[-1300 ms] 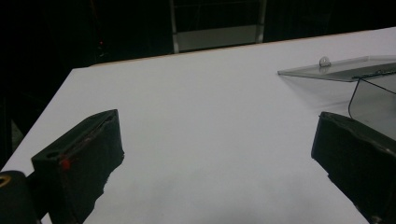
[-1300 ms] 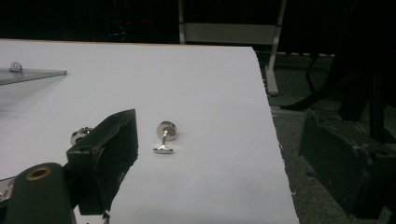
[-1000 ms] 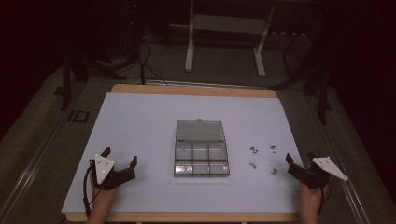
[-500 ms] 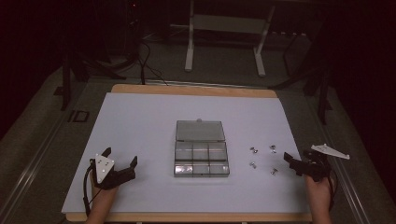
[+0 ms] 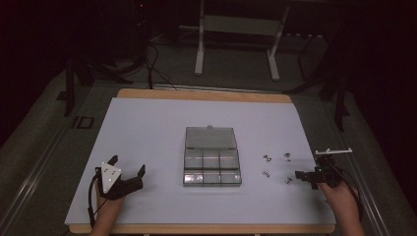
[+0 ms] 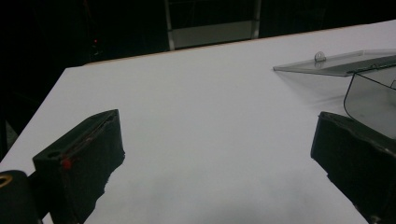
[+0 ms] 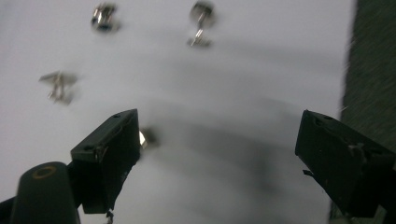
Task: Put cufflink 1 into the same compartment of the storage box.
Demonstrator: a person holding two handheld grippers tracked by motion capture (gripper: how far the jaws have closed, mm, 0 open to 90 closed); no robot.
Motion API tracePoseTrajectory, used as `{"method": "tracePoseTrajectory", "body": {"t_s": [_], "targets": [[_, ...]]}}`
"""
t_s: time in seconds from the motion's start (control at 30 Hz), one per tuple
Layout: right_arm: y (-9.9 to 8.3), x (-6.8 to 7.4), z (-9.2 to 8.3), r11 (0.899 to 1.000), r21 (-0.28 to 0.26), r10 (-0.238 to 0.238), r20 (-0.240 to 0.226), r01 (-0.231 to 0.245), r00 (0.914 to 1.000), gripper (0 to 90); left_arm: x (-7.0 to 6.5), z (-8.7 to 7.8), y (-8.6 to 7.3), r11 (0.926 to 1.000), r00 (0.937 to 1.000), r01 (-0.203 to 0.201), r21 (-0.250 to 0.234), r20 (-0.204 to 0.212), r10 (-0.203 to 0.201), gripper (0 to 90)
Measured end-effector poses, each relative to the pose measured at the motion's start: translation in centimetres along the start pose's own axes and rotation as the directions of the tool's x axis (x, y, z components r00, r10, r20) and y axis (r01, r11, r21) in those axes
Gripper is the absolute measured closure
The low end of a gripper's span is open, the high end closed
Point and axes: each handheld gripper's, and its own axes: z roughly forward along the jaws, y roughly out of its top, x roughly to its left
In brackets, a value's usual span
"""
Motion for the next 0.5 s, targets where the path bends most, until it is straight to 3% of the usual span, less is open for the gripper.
{"method": "tracePoseTrajectory", "body": {"t_s": [0.13,0.23,0.5], "targets": [[0.28,0.21,-0.03,0.994,0.108,-0.008,-0.008,0.009,0.9999,13.7,-0.08,0.01,0.00,1.0000,1.0000,-0.004,0.002,-0.007,0.004,4.4],[0.36,0.33,0.00,0.982,0.186,-0.017,-0.016,0.020,0.9997,13.6,-0.09,-0.02,-0.01,1.0000,1.0000,-0.005,-0.004,-0.003,0.005,5.1],[-0.01,0.17,-0.11,0.932,0.358,-0.045,-0.039,0.056,0.9982,13.7,-0.04,0.01,0.00,1.0000,1.0000,-0.005,0.001,0.004,0.005,5.1]]}}
